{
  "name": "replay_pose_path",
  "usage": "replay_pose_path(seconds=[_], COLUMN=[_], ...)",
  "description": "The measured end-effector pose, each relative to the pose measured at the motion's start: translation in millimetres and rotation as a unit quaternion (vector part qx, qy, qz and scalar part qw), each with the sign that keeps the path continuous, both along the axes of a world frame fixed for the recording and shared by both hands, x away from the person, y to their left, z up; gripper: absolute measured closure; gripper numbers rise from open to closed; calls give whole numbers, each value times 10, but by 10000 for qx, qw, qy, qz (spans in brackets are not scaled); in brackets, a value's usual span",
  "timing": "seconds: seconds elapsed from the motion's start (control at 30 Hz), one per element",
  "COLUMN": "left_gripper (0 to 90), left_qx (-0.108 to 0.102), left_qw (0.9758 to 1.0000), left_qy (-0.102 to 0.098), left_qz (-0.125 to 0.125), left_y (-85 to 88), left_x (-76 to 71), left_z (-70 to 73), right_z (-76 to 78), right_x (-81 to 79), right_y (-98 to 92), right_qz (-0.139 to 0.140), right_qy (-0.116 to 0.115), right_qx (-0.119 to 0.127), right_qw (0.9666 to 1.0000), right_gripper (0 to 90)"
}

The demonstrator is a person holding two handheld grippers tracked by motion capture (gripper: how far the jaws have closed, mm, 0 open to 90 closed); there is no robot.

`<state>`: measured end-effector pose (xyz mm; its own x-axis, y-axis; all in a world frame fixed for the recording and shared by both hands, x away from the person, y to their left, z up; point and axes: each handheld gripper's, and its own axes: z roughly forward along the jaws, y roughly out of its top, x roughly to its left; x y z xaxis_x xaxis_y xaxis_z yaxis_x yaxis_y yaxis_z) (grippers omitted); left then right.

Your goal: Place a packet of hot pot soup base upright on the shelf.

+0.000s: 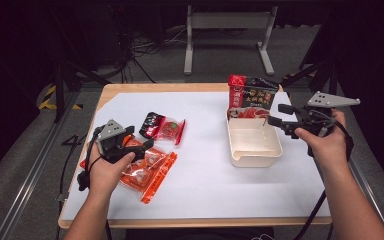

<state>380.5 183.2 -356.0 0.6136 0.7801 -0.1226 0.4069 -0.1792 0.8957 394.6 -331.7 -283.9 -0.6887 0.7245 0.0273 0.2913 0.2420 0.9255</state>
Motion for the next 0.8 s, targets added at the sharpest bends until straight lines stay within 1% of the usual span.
replay_pose_path(seconds=[0.07,0.13,0.27,0.3,0.37,0.47,0.57,0.6,0.67,0.7,0.73,0.77,0.8], left_gripper=[165,159,151,150,149,149,149,150,149,149,148,147,145], left_qx=[-40,-36,43,58,51,101,111,102,150,185,276,481,703], left_qw=[10000,10000,9999,9999,9999,9999,9999,9998,9997,9997,9993,9983,9968], left_qy=[17,36,63,69,82,99,93,102,90,87,110,71,39], left_qz=[34,34,69,78,88,95,89,99,140,155,206,311,389], left_y=[18,31,57,67,88,137,168,182,223,240,265,279,287], left_x=[9,12,6,6,5,1,0,-2,4,8,10,11,9], left_z=[-7,-10,-17,-16,-14,5,17,22,29,29,28,25,23], right_z=[-24,-53,-128,-146,-178,-212,-225,-245,-257,-267,-274,-285,-291], right_x=[-80,-170,-290,-302,-318,-334,-341,-338,-336,-334,-333,-331,-328], right_y=[48,91,157,179,226,274,307,335,350,360,367,379,385], right_qz=[89,151,169,181,239,343,357,429,448,459,472,479,487], right_qy=[-42,-99,-115,-83,-35,6,-2,16,31,39,47,60,58], right_qx=[54,93,137,125,-42,-40,-103,-108,-135,-161,-161,-156,-173], right_qw=[9999,9998,9997,9997,9997,9994,9993,9990,9989,9988,9987,9987,9986], right_gripper=[363,362,363,362,361,357,354,350,348,348,346,343,341])
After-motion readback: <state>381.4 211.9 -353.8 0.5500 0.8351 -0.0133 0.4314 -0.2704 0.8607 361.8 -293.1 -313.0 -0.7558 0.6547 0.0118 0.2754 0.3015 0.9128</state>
